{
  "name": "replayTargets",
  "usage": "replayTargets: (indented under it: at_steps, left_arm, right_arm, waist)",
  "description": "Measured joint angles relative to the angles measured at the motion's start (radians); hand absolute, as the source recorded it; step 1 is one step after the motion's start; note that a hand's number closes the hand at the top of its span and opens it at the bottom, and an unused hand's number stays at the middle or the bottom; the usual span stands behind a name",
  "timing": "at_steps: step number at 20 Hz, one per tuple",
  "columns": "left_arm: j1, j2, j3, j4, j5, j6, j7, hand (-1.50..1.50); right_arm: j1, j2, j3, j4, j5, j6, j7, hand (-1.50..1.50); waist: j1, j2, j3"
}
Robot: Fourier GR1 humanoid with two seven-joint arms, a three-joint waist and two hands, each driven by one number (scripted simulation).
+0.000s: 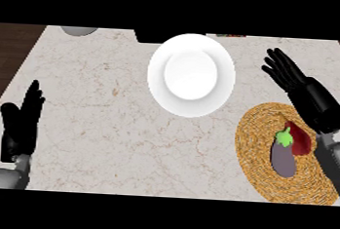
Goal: Pick the pear from the placemat and place it in the plate
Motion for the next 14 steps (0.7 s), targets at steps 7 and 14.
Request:
replayTargets:
  at_steps: [7,14]
  left_arm:
    - [-0.103,0.012,-0.055,-0.043,-0.018,-0.088,-0.026,0.0]
    - [-0.136,-0.019,-0.097,-0.039,0.005,-0.172,-0.057,0.0]
  right_arm:
    - [-0.068,0.057,-0.044,0.082,0.026,-0.161,0.074,1.5]
    - [0.025,0.079,0.079,0.178,0.312,-0.376,0.056,-1.5]
  waist:
    - [-0.009,0.006,-0.051]
    - [-0.012,0.009,-0.054]
